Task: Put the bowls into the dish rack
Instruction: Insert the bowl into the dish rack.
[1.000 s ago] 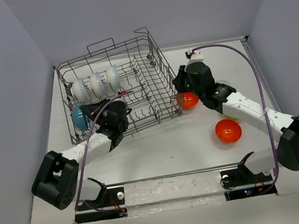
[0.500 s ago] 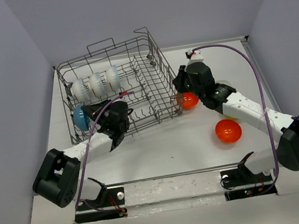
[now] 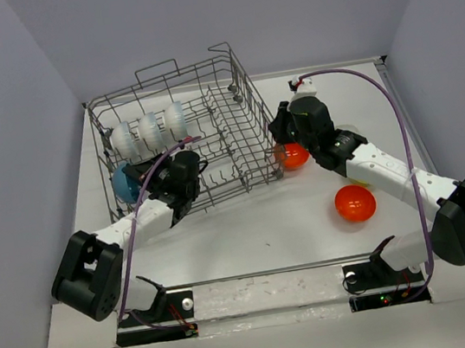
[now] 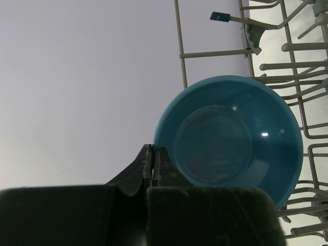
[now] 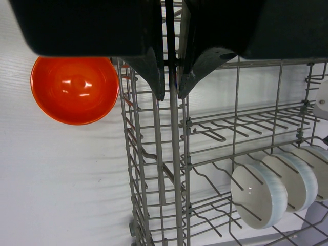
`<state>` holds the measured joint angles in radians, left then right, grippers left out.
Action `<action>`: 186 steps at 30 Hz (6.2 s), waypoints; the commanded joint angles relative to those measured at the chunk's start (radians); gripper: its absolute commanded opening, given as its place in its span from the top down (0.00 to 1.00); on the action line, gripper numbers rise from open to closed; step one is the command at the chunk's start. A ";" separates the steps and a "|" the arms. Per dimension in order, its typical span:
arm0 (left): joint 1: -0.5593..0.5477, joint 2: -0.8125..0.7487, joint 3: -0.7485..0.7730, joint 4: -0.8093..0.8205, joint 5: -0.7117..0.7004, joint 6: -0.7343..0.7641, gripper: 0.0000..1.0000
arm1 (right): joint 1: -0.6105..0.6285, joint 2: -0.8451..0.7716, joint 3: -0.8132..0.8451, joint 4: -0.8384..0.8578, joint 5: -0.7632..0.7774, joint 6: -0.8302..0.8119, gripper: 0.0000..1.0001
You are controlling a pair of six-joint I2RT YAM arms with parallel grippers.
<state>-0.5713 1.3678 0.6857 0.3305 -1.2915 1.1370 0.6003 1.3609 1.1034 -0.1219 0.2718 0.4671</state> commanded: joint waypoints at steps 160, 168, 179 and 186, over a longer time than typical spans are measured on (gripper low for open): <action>-0.042 -0.036 0.106 -0.516 0.035 -0.471 1.00 | 0.007 0.033 0.208 -0.257 0.113 -0.039 0.57; -0.044 -0.032 0.104 -0.516 0.035 -0.473 1.00 | 0.007 0.033 0.148 -0.231 0.075 -0.027 0.83; -0.044 -0.016 0.109 -0.515 0.038 -0.473 1.00 | 0.007 0.020 0.099 -0.214 0.046 -0.021 0.99; -0.048 -0.009 0.106 -0.516 0.043 -0.477 1.00 | 0.007 0.012 0.090 -0.209 0.040 -0.019 0.99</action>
<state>-0.6102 1.3552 0.7666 -0.1650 -1.2488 0.6750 0.6037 1.3804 1.2266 -0.3283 0.2958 0.4042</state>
